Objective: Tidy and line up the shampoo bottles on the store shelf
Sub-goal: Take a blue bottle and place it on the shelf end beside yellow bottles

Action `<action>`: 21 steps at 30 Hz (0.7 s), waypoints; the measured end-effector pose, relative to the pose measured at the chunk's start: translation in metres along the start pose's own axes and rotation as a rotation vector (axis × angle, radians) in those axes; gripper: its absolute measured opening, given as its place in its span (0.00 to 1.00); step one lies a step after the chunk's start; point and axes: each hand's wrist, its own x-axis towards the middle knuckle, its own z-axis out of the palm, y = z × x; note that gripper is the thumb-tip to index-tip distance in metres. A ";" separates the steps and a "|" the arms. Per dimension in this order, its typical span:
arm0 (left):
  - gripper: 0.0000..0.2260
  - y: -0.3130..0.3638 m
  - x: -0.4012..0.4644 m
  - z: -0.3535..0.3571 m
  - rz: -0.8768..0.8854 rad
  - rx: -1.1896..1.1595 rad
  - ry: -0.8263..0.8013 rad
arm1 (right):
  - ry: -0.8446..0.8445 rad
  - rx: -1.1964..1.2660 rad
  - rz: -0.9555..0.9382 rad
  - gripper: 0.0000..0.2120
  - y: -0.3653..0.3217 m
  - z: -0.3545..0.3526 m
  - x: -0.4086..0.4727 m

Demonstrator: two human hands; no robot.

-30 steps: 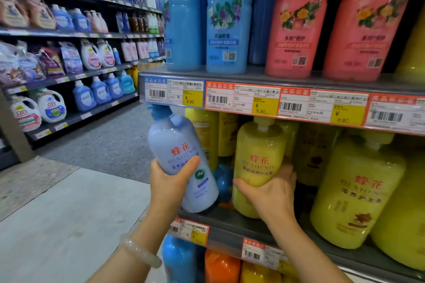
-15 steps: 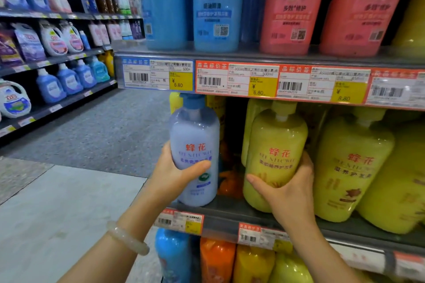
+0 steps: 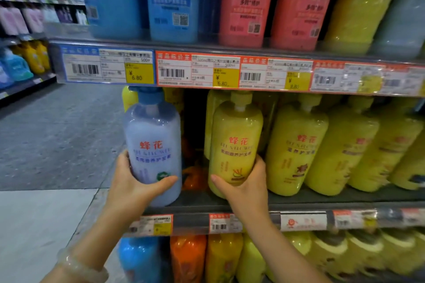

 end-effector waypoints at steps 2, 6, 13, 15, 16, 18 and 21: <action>0.37 -0.001 0.000 0.001 0.003 -0.008 0.005 | 0.014 -0.019 -0.006 0.49 -0.002 0.000 -0.001; 0.36 -0.003 -0.002 0.003 0.015 -0.020 0.023 | -0.013 -0.054 -0.002 0.46 -0.004 -0.004 -0.001; 0.36 -0.008 -0.002 0.005 -0.008 -0.065 -0.008 | -0.039 -0.074 0.004 0.46 -0.005 -0.003 -0.001; 0.38 -0.009 -0.002 0.004 0.001 -0.066 -0.010 | -0.043 -0.079 0.002 0.47 -0.006 -0.002 -0.001; 0.38 -0.010 -0.002 0.004 0.001 -0.069 -0.008 | -0.049 -0.080 -0.002 0.47 -0.006 -0.002 -0.001; 0.40 -0.012 -0.001 0.005 0.012 -0.066 -0.011 | -0.061 -0.084 -0.014 0.47 -0.006 -0.003 0.001; 0.42 -0.015 -0.001 0.005 0.025 -0.048 -0.011 | -0.071 -0.096 -0.017 0.49 -0.005 -0.004 0.001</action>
